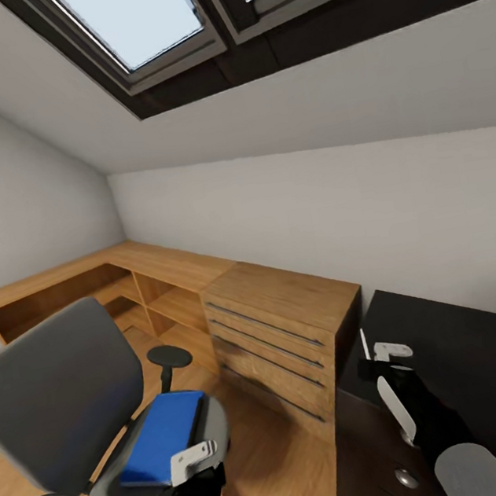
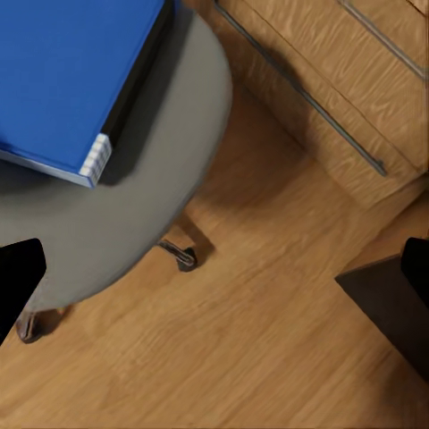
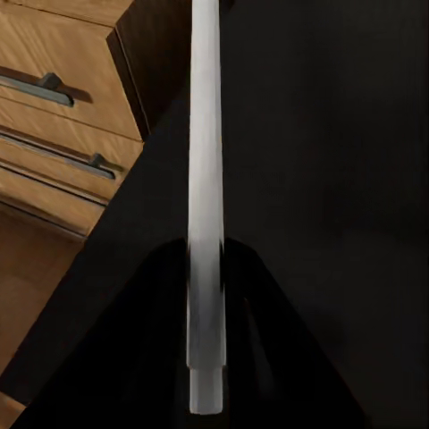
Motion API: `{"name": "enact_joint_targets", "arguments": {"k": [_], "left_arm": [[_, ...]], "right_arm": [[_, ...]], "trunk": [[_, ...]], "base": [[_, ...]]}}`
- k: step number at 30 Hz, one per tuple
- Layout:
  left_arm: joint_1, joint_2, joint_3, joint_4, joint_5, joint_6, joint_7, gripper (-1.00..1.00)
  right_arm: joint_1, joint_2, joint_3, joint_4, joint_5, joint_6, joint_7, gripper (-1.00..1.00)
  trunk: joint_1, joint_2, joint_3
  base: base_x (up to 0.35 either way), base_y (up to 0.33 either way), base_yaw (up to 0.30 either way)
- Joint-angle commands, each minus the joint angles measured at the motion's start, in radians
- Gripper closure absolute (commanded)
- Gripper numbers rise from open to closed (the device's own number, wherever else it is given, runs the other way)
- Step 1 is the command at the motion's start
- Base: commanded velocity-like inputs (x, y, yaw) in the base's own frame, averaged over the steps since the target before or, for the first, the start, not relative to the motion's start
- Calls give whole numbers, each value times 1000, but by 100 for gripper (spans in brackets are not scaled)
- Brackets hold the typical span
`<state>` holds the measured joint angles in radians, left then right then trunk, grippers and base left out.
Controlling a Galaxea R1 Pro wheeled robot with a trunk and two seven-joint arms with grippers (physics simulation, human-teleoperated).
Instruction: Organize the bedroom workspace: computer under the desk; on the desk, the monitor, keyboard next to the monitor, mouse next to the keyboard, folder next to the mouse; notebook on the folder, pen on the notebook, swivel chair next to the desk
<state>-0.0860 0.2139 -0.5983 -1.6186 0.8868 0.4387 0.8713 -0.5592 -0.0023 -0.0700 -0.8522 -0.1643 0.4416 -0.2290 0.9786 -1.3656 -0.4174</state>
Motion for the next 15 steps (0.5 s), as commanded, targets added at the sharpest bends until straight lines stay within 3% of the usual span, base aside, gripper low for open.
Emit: {"name": "enact_joint_targets", "arguments": {"k": [1,3,5,6,9,15], "left_arm": [[-1,1,-14,-1,-18,-6,15,-100],[-1,0,-25,-1,-45,-18,22,-100],[-1,0,-40,-1,-93,-39,27,-100],[-1,-1,-47,-1,-118,-50,30,-100],[-1,-1,-49,-1,-127,-53,30,-100],[-1,-1,-52,-1,-130,-54,29,-100]], "right_arm": [[-1,-2,1,1,-12,2,-7,100],[-2,-2,1,5,-12,-1,-7,100],[-9,-5,1,26,-12,-12,-7,100],[-38,-11,1,88,-12,-42,-7,100],[-79,-23,1,180,-13,-90,-7,100],[-164,-48,1,369,-15,-177,-7,100]], "trunk": [[1,-1,-1],[1,-1,-1],[1,-1,-1],[1,-1,-1],[1,-1,-1],[1,-1,-1]], "base": [[293,0,0],[301,0,0],[311,0,0],[310,0,0],[247,0,0],[59,0,0]]}}
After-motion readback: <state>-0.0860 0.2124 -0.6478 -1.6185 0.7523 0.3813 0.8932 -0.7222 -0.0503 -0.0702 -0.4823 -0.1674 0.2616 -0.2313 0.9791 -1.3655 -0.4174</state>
